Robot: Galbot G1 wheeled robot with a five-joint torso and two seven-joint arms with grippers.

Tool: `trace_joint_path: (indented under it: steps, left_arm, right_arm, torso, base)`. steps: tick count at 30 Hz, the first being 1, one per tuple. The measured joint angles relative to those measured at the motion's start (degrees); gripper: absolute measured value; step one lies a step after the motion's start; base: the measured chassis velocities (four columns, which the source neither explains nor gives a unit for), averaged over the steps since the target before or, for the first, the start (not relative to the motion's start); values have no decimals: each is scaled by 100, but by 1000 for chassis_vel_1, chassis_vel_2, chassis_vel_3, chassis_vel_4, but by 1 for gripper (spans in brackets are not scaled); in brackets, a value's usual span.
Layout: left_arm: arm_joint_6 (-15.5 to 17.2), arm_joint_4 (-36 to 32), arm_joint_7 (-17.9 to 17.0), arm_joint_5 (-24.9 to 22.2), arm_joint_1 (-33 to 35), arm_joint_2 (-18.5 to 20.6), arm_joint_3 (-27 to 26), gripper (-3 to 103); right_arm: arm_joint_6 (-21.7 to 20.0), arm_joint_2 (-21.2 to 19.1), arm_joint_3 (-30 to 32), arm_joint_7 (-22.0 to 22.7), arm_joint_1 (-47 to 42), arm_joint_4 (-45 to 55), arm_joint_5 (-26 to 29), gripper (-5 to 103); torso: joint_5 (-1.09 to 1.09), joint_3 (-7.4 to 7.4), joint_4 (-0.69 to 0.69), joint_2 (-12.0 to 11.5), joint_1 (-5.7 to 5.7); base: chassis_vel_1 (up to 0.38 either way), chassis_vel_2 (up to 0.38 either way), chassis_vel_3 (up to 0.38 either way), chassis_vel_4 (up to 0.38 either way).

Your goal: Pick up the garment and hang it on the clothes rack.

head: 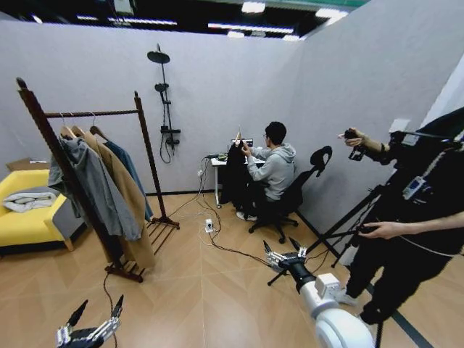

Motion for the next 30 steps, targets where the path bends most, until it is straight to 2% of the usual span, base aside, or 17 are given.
trace_joint_path:
  steps: [15, 30]
  left_arm:
    - [0, 0, 0, 0, 0, 0, 0, 100]
    - [0, 0, 0, 0, 0, 0, 0, 100]
  right_arm:
    - [135, -14, 21, -134, -30, -40, 5, 100]
    - [199, -38, 43, -193, -53, -57, -16, 100]
  torso:
    - [1, -1, 0, 2, -3]
    - [2, 0, 0, 0, 0]
  base:
    - [-185, 205, 189, -203]
    - [-344, 345, 356, -348]
